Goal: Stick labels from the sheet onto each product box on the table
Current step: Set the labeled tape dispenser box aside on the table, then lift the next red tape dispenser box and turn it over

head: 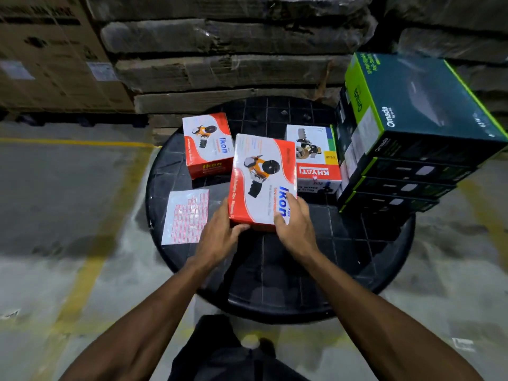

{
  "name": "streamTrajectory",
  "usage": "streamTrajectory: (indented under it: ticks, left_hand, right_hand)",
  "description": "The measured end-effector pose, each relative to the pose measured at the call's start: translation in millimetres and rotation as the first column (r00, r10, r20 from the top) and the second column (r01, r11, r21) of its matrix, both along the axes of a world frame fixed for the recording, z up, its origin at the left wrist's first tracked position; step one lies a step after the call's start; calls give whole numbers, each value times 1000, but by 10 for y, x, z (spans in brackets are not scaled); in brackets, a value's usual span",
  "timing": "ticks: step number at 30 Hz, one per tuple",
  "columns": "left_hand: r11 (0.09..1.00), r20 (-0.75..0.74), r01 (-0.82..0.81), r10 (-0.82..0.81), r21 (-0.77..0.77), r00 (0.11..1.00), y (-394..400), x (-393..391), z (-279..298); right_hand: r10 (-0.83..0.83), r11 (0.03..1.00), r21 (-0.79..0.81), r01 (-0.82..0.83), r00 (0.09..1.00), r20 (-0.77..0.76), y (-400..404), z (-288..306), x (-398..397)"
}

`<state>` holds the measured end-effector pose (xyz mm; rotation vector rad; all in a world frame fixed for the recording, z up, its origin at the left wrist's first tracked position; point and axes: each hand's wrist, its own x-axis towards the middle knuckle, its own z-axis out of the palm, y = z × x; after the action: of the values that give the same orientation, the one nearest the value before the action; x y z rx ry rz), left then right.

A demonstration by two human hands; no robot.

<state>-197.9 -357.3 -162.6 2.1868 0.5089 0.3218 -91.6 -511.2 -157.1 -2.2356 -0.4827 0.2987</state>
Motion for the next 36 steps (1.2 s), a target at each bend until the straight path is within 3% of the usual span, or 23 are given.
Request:
streamTrajectory:
  ticks: [12, 15, 18, 20, 23, 30, 36]
  left_hand:
    - [978, 36, 195, -198, 67, 980, 303, 1824, 161]
    - [966, -57, 257, -257, -1, 965, 318, 2131, 72]
    - [937, -95, 348, -346, 5, 933, 317, 2297, -57]
    - [931, -86, 364, -363, 2, 928, 301, 2372, -95]
    - [930, -109, 367, -362, 30, 926, 275, 2441, -129]
    - [884, -188, 459, -438, 91, 879, 376, 2443, -27]
    - [880, -339, 387, -288, 276, 896, 564, 1885, 26]
  right_hand:
    - [-216, 955, -198, 222, 975, 54, 267, 261, 1586]
    - [-155, 905, -395, 158, 987, 39, 243, 243, 1797]
    - [14, 786, -618, 7, 999, 30, 188, 169, 1858]
    - [76, 737, -676, -11, 995, 66, 177, 114, 1873]
    - [75, 720, -693, 47, 987, 145, 202, 73, 1936]
    - [46, 674, -735, 77, 988, 146, 223, 182, 1953]
    - [35, 798, -581, 161, 949, 312, 247, 115, 1411]
